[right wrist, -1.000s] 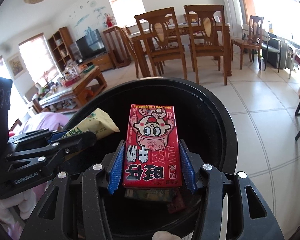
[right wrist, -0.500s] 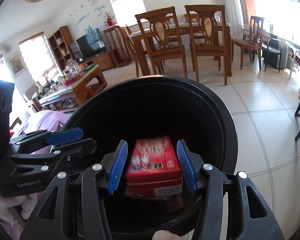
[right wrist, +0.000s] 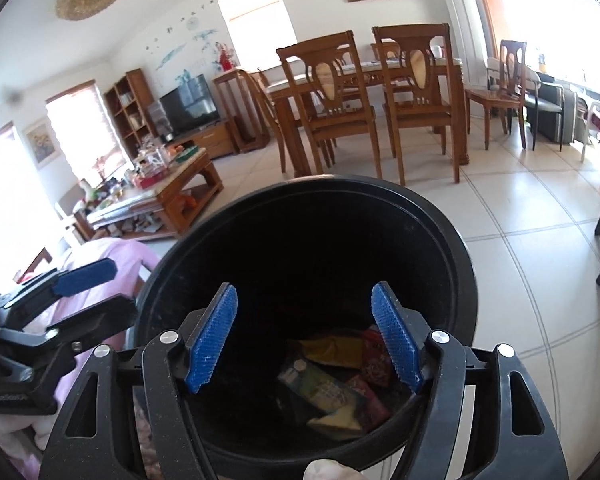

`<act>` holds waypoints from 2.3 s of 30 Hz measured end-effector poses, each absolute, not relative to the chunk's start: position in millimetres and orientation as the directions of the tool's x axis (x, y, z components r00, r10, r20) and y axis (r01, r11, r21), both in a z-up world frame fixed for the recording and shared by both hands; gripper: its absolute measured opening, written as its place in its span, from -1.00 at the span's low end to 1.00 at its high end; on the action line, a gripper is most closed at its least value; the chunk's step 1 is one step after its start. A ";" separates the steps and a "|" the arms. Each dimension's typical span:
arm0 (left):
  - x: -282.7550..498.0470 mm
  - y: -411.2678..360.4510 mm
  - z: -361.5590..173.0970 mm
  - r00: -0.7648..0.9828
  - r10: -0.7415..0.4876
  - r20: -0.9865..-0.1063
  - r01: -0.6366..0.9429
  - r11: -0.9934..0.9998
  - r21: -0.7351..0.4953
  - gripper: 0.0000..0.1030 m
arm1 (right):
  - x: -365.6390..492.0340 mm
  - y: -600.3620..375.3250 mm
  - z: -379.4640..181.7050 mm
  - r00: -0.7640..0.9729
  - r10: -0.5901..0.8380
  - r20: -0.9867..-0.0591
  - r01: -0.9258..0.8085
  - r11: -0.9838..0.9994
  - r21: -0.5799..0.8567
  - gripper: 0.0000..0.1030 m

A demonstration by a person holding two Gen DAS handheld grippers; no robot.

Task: Collect trash
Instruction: 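Grasp the blue wrapper with the left tool while the right tool approaches the black snack box, then grasp the black snack box with the right tool and lift it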

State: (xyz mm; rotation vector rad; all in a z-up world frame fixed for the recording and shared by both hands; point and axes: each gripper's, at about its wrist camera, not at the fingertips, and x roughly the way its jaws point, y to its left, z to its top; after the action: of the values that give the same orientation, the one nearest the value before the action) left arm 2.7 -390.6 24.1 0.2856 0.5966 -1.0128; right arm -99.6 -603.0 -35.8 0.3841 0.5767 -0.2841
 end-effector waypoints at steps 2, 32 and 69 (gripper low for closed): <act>-1.9 -377.3 31.2 0.411 -0.709 -0.573 0.857 0.515 -0.023 0.55 | -97.2 -594.9 -32.3 0.812 -0.138 -0.568 0.343 0.899 0.273 0.36; 79.2 -65.4 35.7 0.616 -0.459 -0.640 0.594 0.804 -0.004 0.67 | 27.0 -322.8 15.3 0.744 0.283 -0.605 -0.285 0.954 0.095 0.48; 141.9 13.8 -16.2 0.367 -0.507 -0.780 0.656 0.736 -0.170 -0.18 | 171.3 -227.0 -21.3 0.397 0.640 -0.658 -0.375 0.767 0.520 0.48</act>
State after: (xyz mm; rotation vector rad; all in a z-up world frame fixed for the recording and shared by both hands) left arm 141.9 13.8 -16.2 0.1807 0.9316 -0.7519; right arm 171.3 -227.0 -21.3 0.3098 0.9662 0.6558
